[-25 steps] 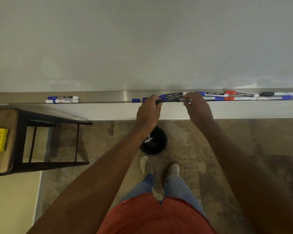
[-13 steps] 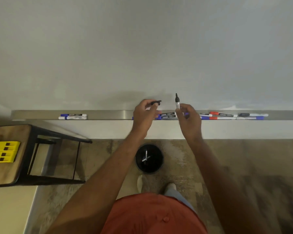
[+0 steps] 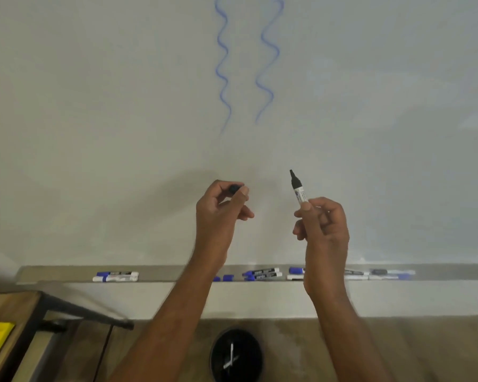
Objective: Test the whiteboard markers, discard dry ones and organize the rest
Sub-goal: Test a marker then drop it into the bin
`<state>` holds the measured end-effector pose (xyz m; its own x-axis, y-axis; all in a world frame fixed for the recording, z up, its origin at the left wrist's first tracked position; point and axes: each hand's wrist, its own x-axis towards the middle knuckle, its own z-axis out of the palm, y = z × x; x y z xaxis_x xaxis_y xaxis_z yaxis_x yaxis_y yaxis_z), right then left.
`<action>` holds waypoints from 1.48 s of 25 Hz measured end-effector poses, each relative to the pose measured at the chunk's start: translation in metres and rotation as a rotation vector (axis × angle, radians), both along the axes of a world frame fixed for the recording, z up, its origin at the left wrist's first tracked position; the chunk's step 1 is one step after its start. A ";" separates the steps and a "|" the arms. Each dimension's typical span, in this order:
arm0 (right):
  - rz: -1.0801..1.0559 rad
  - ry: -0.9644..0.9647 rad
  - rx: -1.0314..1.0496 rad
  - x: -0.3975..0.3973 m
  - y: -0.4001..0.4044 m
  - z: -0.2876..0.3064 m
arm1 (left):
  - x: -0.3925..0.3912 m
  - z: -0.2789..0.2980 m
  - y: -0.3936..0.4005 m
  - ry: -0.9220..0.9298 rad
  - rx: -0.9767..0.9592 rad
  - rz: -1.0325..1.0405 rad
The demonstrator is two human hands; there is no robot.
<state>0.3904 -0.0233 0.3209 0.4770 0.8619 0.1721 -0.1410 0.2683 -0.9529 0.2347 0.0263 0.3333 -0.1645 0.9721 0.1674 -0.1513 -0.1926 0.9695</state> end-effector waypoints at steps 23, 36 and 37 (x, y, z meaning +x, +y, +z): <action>-0.071 0.083 0.512 -0.014 0.045 0.170 | -0.037 0.198 0.057 0.256 0.702 0.236; -0.482 -0.728 0.777 -0.006 0.086 0.230 | -0.055 0.217 0.120 0.817 1.068 0.808; -0.536 -0.779 0.777 -0.004 0.091 0.233 | -0.056 0.214 0.125 0.880 1.054 0.829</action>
